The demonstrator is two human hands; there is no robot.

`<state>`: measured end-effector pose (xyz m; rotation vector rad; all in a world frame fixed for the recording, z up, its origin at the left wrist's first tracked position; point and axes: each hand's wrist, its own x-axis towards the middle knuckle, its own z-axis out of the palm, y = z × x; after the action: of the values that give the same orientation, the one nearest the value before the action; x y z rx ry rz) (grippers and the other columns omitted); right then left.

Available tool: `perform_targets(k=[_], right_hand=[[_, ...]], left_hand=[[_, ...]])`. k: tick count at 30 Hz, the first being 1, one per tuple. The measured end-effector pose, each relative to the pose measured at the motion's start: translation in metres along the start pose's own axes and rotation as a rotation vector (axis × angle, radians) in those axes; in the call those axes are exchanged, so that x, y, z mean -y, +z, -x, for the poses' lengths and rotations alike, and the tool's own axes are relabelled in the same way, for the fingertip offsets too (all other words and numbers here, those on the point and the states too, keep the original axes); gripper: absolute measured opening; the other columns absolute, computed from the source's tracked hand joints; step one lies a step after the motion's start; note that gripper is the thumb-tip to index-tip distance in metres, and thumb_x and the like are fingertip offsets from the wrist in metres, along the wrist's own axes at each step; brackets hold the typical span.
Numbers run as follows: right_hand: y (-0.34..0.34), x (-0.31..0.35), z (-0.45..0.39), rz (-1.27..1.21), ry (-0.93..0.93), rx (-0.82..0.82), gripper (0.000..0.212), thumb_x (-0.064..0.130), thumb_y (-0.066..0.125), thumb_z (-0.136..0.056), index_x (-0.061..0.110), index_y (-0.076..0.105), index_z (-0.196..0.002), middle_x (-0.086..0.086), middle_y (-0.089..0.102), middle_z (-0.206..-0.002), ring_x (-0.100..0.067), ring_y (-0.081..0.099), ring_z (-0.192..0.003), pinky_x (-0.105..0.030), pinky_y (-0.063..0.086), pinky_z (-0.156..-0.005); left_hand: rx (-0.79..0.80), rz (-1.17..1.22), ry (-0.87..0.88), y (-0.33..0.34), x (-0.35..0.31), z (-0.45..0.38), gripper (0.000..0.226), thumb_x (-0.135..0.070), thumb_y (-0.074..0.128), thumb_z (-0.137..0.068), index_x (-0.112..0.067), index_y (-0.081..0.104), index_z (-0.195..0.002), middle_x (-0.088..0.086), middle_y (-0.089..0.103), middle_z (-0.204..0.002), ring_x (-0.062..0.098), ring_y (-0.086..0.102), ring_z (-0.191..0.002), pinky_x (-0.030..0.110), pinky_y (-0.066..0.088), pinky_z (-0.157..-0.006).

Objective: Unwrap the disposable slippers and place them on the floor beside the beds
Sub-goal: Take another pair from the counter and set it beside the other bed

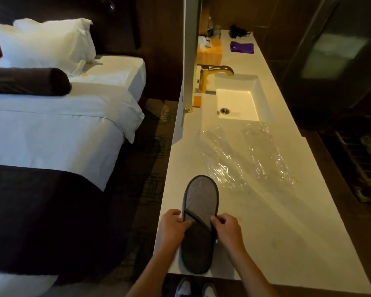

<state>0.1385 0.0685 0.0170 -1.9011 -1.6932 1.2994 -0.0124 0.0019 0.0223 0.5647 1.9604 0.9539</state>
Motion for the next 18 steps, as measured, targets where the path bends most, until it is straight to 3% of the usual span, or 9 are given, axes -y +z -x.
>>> perform_targets(k=[5, 9, 15, 18], right_hand=[[-0.011, 0.007, 0.001, -0.142, -0.060, 0.108, 0.023, 0.032, 0.063, -0.090, 0.014, 0.069, -0.078, -0.006, 0.068, -0.073, -0.017, 0.063, -0.070, -0.025, 0.046, -0.059], [-0.011, 0.025, 0.006, -0.191, -0.155, 0.213, 0.021, 0.034, 0.066, -0.088, 0.016, 0.069, -0.076, -0.005, 0.068, -0.072, -0.016, 0.064, -0.068, -0.025, 0.049, -0.058], [0.016, 0.064, 0.010, -0.242, -0.192, 0.335, 0.020, 0.034, 0.068, -0.086, 0.015, 0.067, -0.079, -0.014, 0.069, -0.079, -0.023, 0.066, -0.073, -0.034, 0.054, -0.062], [0.039, 0.087, 0.012, -0.259, -0.199, 0.355, 0.022, 0.034, 0.068, -0.086, 0.013, 0.067, -0.079, -0.015, 0.068, -0.078, -0.021, 0.064, -0.069, -0.029, 0.051, -0.057]], left_hand=[[0.079, 0.214, -0.097, -0.011, 0.004, 0.007, 0.023, -0.009, 0.074, -0.085, -0.013, 0.070, -0.107, 0.004, 0.073, -0.097, 0.012, 0.071, -0.089, 0.015, 0.055, -0.061], [0.042, 0.358, -0.091, -0.029, 0.013, 0.015, 0.011, -0.007, 0.074, -0.084, -0.013, 0.076, -0.093, 0.006, 0.077, -0.084, 0.021, 0.075, -0.086, 0.034, 0.062, -0.076], [-0.029, 0.515, -0.043, -0.069, 0.016, 0.017, 0.019, -0.017, 0.072, -0.088, -0.012, 0.071, -0.107, 0.010, 0.079, -0.094, 0.026, 0.076, -0.092, 0.042, 0.063, -0.077], [-0.034, 0.565, -0.025, -0.098, 0.013, 0.009, 0.021, -0.023, 0.070, -0.089, -0.012, 0.071, -0.108, 0.010, 0.079, -0.097, 0.027, 0.076, -0.093, 0.046, 0.061, -0.081]])
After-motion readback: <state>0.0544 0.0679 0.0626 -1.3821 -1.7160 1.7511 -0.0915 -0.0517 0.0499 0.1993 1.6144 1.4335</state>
